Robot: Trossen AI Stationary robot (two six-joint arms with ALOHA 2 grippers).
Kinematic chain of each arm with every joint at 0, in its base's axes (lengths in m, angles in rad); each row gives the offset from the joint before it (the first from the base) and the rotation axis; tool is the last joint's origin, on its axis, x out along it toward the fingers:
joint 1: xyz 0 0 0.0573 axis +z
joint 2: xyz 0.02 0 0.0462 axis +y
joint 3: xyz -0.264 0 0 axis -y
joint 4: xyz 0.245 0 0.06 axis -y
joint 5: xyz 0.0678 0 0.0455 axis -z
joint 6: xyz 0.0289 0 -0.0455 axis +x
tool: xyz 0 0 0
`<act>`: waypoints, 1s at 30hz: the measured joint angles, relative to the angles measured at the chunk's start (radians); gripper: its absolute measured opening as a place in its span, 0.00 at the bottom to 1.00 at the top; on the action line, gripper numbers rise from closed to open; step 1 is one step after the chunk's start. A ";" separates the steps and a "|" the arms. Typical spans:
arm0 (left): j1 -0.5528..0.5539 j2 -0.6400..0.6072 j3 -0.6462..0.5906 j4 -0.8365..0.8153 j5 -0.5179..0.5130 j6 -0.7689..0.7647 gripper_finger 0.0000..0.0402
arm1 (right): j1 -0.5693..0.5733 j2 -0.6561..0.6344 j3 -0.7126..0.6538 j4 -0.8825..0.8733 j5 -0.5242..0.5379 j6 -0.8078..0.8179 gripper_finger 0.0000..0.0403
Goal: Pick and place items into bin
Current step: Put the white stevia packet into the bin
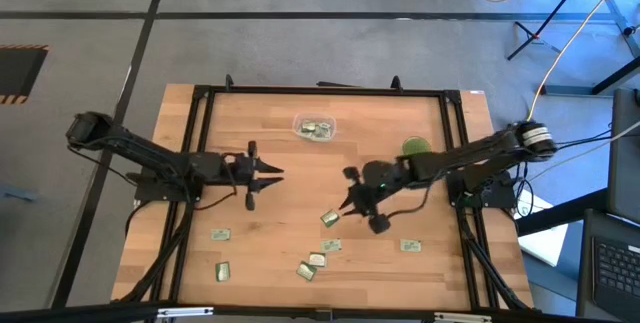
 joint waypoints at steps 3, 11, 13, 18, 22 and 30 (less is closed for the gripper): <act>0.000 -0.043 -0.038 0.025 0.000 0.003 0.21 | 0.009 0.090 0.037 -0.003 0.001 0.000 0.21; 0.000 -0.091 -0.057 0.021 0.006 0.008 0.21 | 0.014 0.287 0.086 -0.009 0.051 0.058 0.21; 0.000 -0.090 -0.057 0.015 0.006 0.002 0.21 | 0.016 0.317 0.087 -0.011 0.092 0.055 0.21; 0.000 -0.088 -0.057 0.014 0.010 0.001 0.21 | 0.019 0.365 0.087 -0.031 0.125 0.053 0.21; 0.000 -0.088 -0.057 0.014 0.011 0.001 0.21 | 0.020 0.379 0.087 -0.041 0.151 0.053 0.21; 0.000 -0.088 -0.057 0.001 0.010 0.001 0.21 | 0.029 0.420 0.090 -0.036 0.164 0.007 0.21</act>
